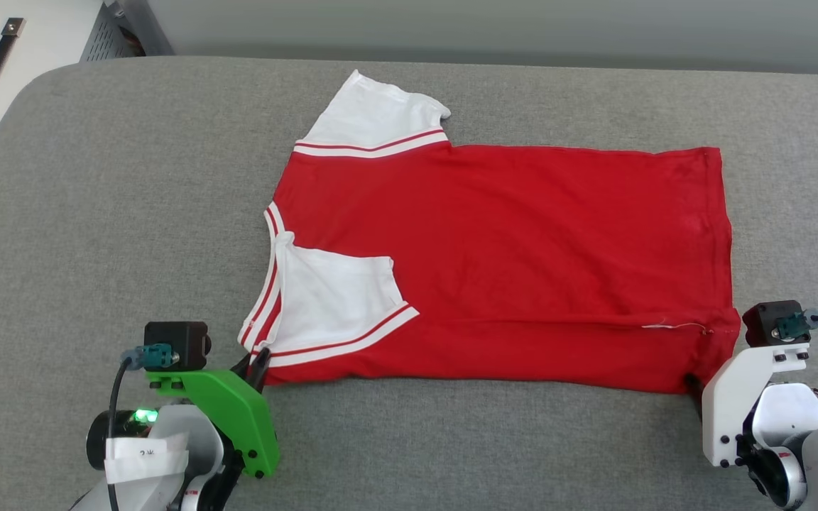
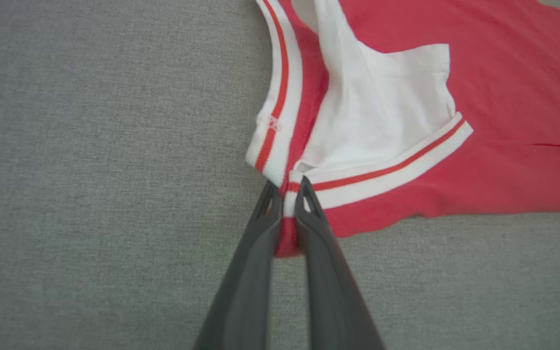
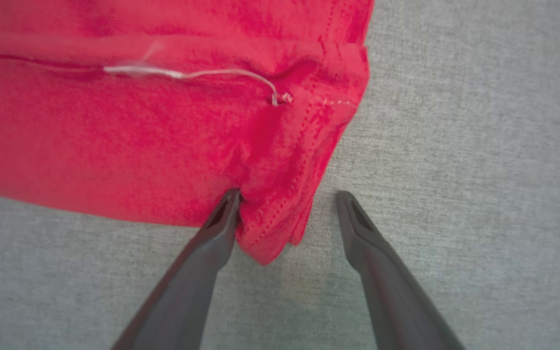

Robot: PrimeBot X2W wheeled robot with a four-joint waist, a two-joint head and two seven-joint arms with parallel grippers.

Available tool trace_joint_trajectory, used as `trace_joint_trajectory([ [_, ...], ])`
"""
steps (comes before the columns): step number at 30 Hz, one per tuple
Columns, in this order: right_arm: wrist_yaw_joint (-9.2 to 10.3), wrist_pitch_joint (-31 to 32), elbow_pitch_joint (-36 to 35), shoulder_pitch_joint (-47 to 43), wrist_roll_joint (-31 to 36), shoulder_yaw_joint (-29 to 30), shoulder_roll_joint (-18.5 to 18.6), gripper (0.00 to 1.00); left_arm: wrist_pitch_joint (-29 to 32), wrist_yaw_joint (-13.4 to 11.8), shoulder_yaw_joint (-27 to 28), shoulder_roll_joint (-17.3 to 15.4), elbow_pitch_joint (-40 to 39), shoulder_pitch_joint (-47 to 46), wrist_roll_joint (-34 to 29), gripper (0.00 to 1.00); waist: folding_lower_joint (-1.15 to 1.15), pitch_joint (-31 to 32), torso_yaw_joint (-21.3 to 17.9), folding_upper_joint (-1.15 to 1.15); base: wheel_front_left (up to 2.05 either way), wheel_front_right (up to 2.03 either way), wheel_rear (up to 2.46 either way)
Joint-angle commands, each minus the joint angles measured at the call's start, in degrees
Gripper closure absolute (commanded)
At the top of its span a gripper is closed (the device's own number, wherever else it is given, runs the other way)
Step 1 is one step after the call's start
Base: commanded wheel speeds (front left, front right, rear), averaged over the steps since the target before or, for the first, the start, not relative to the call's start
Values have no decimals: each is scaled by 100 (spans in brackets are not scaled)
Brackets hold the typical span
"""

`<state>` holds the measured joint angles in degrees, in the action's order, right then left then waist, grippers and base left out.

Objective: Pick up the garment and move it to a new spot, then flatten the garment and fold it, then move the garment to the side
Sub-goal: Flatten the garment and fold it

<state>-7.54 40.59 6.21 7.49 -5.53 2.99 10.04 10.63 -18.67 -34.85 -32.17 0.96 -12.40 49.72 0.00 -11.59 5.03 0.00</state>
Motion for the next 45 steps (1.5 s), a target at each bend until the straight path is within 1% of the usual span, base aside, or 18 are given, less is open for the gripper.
trace_joint_trajectory([
  [1, 5, 12, 151, 16, -72, -93, -34, 0, 1, -24, 12, -32, -17, 49, -51, 100, 0, -43, -2, 0, 0, 0, 0],
  [2, 5, 36, 193, 16, -131, -136, -37, 0, 9, -16, 9, -37, -10, 45, -46, 100, 0, -57, -6, 0, 0, 0, 0],
  [3, 5, 62, 230, 14, -185, -188, -28, 9, 17, -7, 5, -43, -1, 40, -44, 100, 0, -69, -10, 0, 0, 0, 0],
  [4, 5, 90, 271, 11, -244, -250, -8, 55, 21, 3, 3, -44, 12, 35, -37, 100, 0, -83, -14, 0, 0, 0, 0],
  [6, 5, 100, 324, 14, -371, -346, 25, 100, 44, 27, -6, -41, 48, 25, -15, 100, 0, -99, -19, 0, 0, 0, 0],
  [11, 5, -24, 432, 46, -444, -395, 264, 100, 60, 94, -29, -38, 279, 59, 44, 100, 0, 8, -45, 0, 0, 0, 0],
  [18, 5, -57, 381, -62, -571, -328, 574, 100, 69, 188, -119, -48, 534, 254, 111, 100, 0, 423, -75, 0, 0, 0, 0],
  [23, 5, 138, 150, -317, -770, -341, 838, 100, 42, 206, -187, -46, 590, 516, 175, 100, 0, 716, -80, 0, 0, 0, 0],
  [24, 5, 293, -89, -543, -893, -316, 942, 100, 34, 194, -234, -69, 546, 700, 201, 100, 0, 830, -69, 0, 0, 0, 0],
  [26, 5, 409, -310, -716, -967, -276, 995, 100, 30, 175, -263, -84, 483, 823, 215, 100, 0, 853, -61, 0, 0, 0, 0],
  [31, 5, 692, -823, -1220, -1063, -63, 970, 100, 83, 169, -359, -81, 397, 997, 248, 100, 0, 821, -4, 0, 0, 0, 0],
  [35, 5, 924, -1038, -1603, -1080, 24, 803, 100, 84, 227, -455, 22, 570, 968, 233, 100, 0, 698, 20, 0, 0, 0, 0],
  [39, 5, 820, -995, -1590, -1034, 33, 688, 100, 35, 380, -477, 166, 776, 881, 299, 100, 0, 553, 12, 0, 0, 0, 0],
  [45, 5, 612, -664, -1382, -939, -31, 623, 100, 46, 474, -550, 232, 1097, 704, 238, 100, 0, 399, 15, 0, 0, 0, 0],
])
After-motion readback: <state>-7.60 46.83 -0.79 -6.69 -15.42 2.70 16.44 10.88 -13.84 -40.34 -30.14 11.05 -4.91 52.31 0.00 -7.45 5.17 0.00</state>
